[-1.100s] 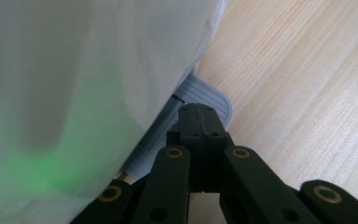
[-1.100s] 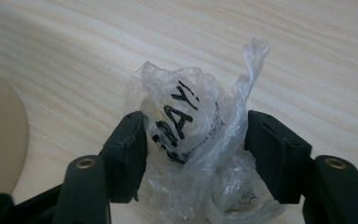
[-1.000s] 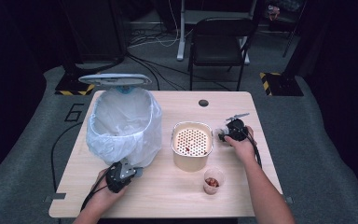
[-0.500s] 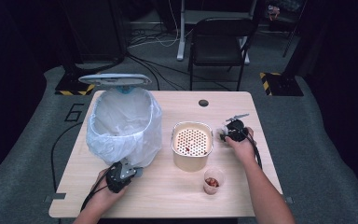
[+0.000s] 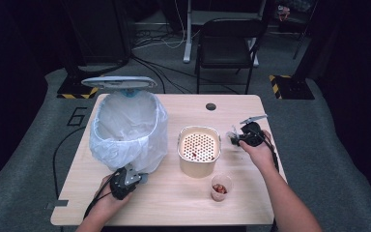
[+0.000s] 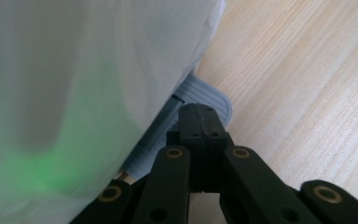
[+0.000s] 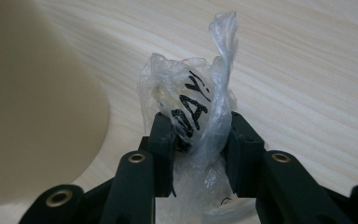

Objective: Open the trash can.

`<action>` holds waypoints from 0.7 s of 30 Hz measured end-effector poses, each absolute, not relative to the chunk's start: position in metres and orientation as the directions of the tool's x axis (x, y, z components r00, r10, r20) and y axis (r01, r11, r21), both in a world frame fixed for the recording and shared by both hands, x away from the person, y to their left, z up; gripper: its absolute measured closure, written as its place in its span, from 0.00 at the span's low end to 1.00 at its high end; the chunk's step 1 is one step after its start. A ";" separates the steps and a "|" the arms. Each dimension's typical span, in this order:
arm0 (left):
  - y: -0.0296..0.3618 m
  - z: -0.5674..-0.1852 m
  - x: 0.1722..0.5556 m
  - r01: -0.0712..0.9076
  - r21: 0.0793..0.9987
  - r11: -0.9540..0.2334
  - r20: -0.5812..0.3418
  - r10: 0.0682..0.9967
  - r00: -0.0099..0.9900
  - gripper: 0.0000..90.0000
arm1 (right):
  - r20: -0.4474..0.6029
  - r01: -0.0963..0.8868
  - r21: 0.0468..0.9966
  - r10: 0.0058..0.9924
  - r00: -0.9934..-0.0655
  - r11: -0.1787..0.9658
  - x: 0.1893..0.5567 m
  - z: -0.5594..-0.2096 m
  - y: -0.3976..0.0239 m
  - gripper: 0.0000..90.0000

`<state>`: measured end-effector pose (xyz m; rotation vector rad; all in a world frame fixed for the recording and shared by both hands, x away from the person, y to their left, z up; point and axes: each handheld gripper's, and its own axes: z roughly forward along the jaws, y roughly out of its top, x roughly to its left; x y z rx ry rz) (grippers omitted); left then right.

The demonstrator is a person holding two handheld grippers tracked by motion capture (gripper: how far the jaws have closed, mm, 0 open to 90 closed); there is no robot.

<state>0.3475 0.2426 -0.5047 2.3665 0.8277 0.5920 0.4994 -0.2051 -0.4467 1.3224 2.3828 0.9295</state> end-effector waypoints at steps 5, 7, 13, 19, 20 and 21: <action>0.244 -0.503 0.349 0.402 0.618 -0.676 0.239 0.648 0.723 1.00 | 0.051 0.621 0.664 0.804 -0.593 0.416 0.479 -0.422 -0.209 0.75; 0.244 -0.503 0.349 0.401 0.617 -0.677 0.240 0.648 0.723 1.00 | 0.059 0.620 0.666 0.799 -0.598 0.415 0.476 -0.418 -0.209 0.75; 0.244 -0.503 0.349 0.403 0.618 -0.675 0.238 0.650 0.722 1.00 | 0.086 0.593 0.690 0.767 -0.636 0.415 0.455 -0.390 -0.209 0.75; 0.243 -0.505 0.348 0.422 0.629 -0.654 0.219 0.669 0.711 1.00 | 0.073 0.571 0.692 0.743 -0.665 0.443 0.442 -0.375 -0.208 0.75; 0.244 -0.503 0.349 0.402 0.617 -0.676 0.240 0.648 0.722 1.00 | 0.065 0.561 0.693 0.736 -0.674 0.453 0.439 -0.371 -0.207 0.75; 0.244 -0.503 0.349 0.402 0.617 -0.676 0.240 0.649 0.722 1.00 | 0.067 0.559 0.694 0.733 -0.677 0.453 0.436 -0.368 -0.207 0.75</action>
